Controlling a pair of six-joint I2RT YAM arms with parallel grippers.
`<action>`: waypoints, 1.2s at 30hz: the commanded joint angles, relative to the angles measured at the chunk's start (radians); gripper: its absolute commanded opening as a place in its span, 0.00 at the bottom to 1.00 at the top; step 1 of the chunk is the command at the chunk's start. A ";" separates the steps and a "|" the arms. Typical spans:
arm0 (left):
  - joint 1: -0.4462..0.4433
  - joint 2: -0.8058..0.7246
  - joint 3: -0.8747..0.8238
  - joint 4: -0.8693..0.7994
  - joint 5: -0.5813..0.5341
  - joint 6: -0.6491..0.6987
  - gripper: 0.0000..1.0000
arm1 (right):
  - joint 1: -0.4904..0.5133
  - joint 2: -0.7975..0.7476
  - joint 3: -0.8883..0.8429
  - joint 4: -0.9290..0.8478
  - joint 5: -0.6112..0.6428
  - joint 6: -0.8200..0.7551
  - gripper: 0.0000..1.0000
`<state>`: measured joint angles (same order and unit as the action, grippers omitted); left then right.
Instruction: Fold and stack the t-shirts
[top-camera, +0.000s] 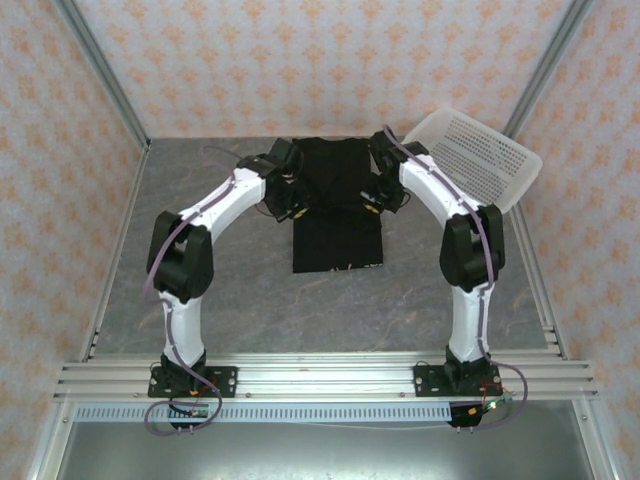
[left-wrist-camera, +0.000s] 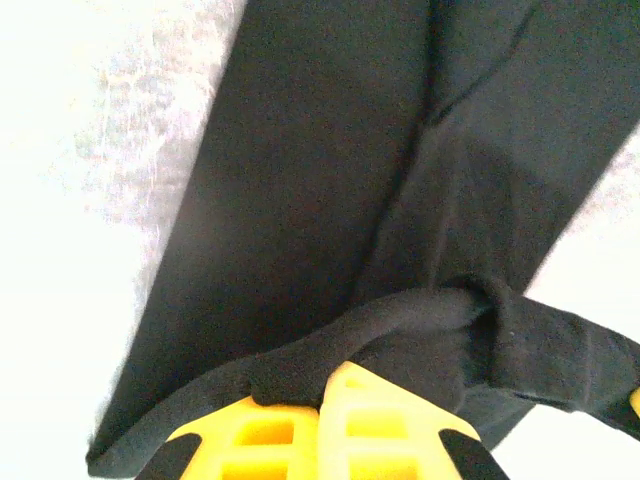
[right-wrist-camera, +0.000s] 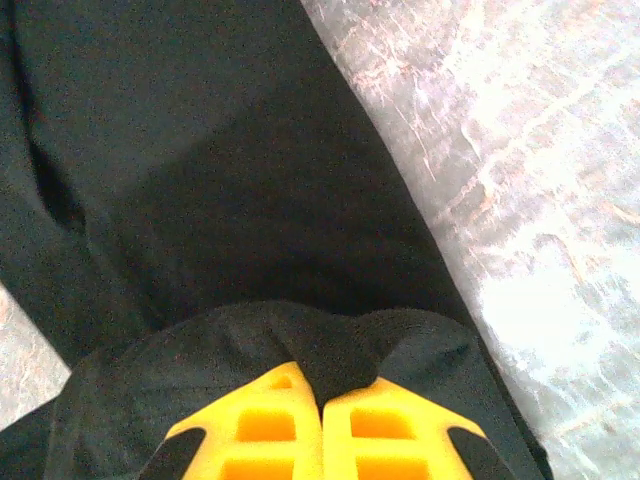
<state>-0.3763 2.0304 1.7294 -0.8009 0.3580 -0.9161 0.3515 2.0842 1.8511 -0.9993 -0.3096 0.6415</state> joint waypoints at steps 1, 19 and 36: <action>0.020 0.090 0.092 -0.062 -0.012 0.052 0.14 | -0.016 0.088 0.095 -0.018 0.010 -0.044 0.18; -0.085 -0.323 -0.591 0.263 0.037 -0.200 0.68 | -0.040 -0.368 -0.537 0.195 -0.064 -0.024 0.62; -0.138 -0.185 -0.707 0.517 0.057 -0.397 0.53 | -0.012 -0.360 -0.872 0.506 -0.264 0.203 0.54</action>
<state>-0.5072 1.7588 1.0138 -0.4816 0.4301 -1.2819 0.3378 1.6958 0.9970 -0.5518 -0.5709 0.8036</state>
